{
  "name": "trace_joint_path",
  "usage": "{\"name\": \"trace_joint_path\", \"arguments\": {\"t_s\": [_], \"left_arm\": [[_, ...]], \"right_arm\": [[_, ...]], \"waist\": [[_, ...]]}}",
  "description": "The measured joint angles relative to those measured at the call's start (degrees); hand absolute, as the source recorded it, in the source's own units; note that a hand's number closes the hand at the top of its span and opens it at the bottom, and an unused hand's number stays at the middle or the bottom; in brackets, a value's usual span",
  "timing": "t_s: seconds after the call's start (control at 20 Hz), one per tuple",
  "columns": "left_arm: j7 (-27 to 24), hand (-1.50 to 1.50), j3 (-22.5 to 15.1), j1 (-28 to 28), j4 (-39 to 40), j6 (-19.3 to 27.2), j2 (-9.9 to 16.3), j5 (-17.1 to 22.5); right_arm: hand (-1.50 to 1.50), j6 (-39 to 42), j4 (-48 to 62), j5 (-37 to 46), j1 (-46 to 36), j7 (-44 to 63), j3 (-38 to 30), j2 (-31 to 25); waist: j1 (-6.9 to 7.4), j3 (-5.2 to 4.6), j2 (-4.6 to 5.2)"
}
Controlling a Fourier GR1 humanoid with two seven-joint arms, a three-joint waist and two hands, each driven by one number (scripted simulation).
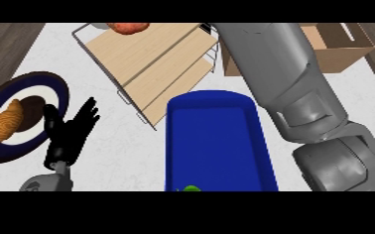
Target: Pick the squash from the tray and place it in the tiered shelf
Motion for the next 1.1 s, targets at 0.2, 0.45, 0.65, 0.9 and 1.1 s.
{"name": "trace_joint_path", "arguments": {"t_s": [0.2, 0.45, 0.65, 0.9, 1.1], "left_arm": [[0.5, 0.0, 0.0, -0.6, 0.3, 0.0, -0.1, -0.1], [0.2, 0.0, 0.1, -0.5, 0.2, 0.3, -0.6, -0.1], [0.5, 0.0, 0.0, -0.3, -0.5, 0.0, -0.5, 0.0], [0.6, 0.0, 0.5, -0.6, -0.1, -0.9, 0.2, 0.4], [0.3, 0.0, 0.3, -0.8, -0.1, -0.7, -0.1, 0.1]], "right_arm": [[-1.5, 0.3, 1.4, -5.0, -1.7, 2.0, -4.9, 0.1], [-1.5, -0.3, 2.7, -11.1, -3.0, 4.6, -10.9, -0.3], [-1.5, -3.9, 3.7, -13.1, -3.4, 5.1, -14.0, -2.2], [-1.5, -8.9, 5.8, -13.0, -4.0, 5.8, -16.2, -7.4], [-1.5, -10.8, 8.5, -14.1, -2.9, 5.6, -19.1, -12.8]], "waist": [[0.14, -0.01, 0.05], [0.16, 0.02, 0.03], [0.34, -0.01, 0.12], [0.5, -0.03, 0.28], [0.89, -0.02, 0.58]]}}
